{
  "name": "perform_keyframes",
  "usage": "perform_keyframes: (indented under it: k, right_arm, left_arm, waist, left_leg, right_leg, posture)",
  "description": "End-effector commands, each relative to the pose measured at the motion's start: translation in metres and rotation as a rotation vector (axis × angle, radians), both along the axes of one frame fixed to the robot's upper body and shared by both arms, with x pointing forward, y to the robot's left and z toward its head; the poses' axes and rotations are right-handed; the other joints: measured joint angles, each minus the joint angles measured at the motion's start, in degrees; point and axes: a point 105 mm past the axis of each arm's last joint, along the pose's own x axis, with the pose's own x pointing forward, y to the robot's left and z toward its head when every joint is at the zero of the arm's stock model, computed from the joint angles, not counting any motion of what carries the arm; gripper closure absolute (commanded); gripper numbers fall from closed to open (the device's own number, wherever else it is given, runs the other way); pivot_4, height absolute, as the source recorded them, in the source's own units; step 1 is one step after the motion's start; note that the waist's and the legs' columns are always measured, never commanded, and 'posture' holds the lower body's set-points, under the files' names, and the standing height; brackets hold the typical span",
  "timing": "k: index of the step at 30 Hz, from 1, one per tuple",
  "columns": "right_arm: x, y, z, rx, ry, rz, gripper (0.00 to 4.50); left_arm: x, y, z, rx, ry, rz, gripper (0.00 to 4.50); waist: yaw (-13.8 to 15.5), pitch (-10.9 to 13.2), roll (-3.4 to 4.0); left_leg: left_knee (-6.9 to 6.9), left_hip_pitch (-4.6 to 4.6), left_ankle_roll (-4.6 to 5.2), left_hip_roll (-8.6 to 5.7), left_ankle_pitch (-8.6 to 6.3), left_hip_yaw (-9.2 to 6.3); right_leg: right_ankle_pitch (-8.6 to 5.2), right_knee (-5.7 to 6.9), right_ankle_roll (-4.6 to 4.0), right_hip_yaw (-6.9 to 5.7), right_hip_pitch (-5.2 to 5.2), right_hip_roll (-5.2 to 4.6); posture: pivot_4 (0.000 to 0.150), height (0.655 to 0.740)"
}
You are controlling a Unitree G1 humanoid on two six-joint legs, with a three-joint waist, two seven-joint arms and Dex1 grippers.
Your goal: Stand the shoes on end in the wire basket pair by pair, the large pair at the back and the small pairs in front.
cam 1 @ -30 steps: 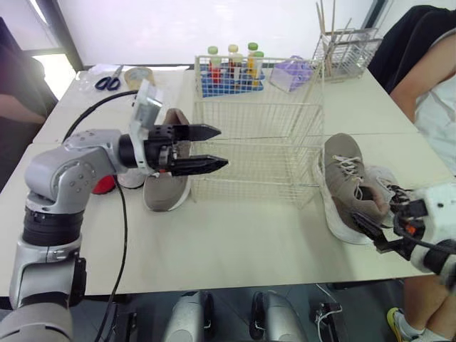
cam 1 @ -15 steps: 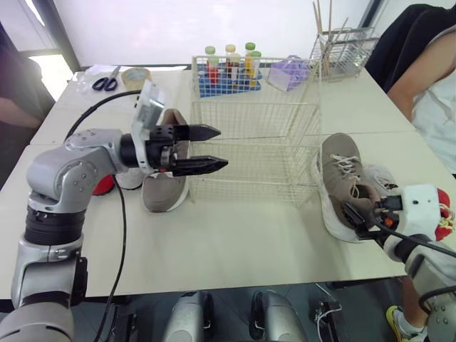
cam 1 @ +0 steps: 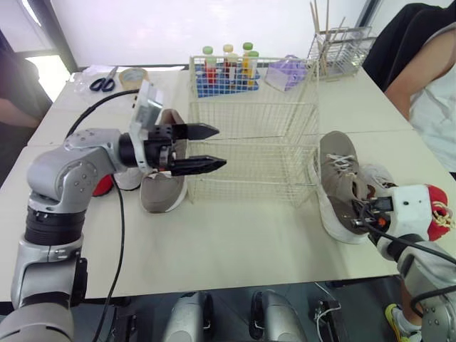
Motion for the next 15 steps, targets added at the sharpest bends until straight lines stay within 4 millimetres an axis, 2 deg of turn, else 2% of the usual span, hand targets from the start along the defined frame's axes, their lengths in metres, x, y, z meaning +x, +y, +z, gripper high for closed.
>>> perform_keyframes:
  k: [1, 9, 13, 15]
  right_arm:
    - [0.006, -0.008, 0.054, -0.071, -0.198, -0.024, 4.29]
    - [0.013, -0.025, 0.151, -0.158, -0.445, -0.041, 4.29]
    - [0.014, -0.007, 0.207, -0.284, -0.590, 0.143, 4.29]
    - [0.012, 0.012, 0.228, -0.353, -0.647, 0.304, 4.29]
  left_arm:
    - [-0.001, -0.003, 0.011, -0.008, -0.060, -0.023, 0.00]
    - [0.008, -0.005, 0.020, -0.046, -0.087, -0.031, 0.00]
    - [0.019, -0.003, 0.035, -0.106, -0.096, -0.001, 0.00]
    - [0.025, 0.001, 0.049, -0.163, -0.080, 0.015, 0.00]
  waist:
    - [0.0, 0.1, 0.09]
    - [0.1, 0.1, 0.12]
    - [-0.1, 0.1, 0.13]
    - [-0.2, 0.1, 0.14]
  left_leg:
    - [0.00, 0.00, 0.00, 0.00, 0.00, 0.02]
    - [-0.04, -0.05, 0.02, -0.01, 0.00, 0.02]
    - [-0.02, -0.07, 0.08, -0.04, -0.04, 0.06]
    - [-0.04, -0.06, 0.08, -0.04, -0.04, 0.08]
  right_leg:
    - [0.00, 0.01, 0.00, 0.01, -0.01, 0.00]
    - [0.00, -0.01, 0.00, -0.01, -0.07, 0.00]
    - [0.01, -0.05, 0.00, 0.02, -0.07, -0.03]
    - [0.00, -0.04, 0.01, 0.04, -0.09, -0.02]
  posture:
    - [0.150, 0.7400]
    - [0.150, 0.7400]
    - [0.150, 0.7400]
    - [0.150, 0.7400]
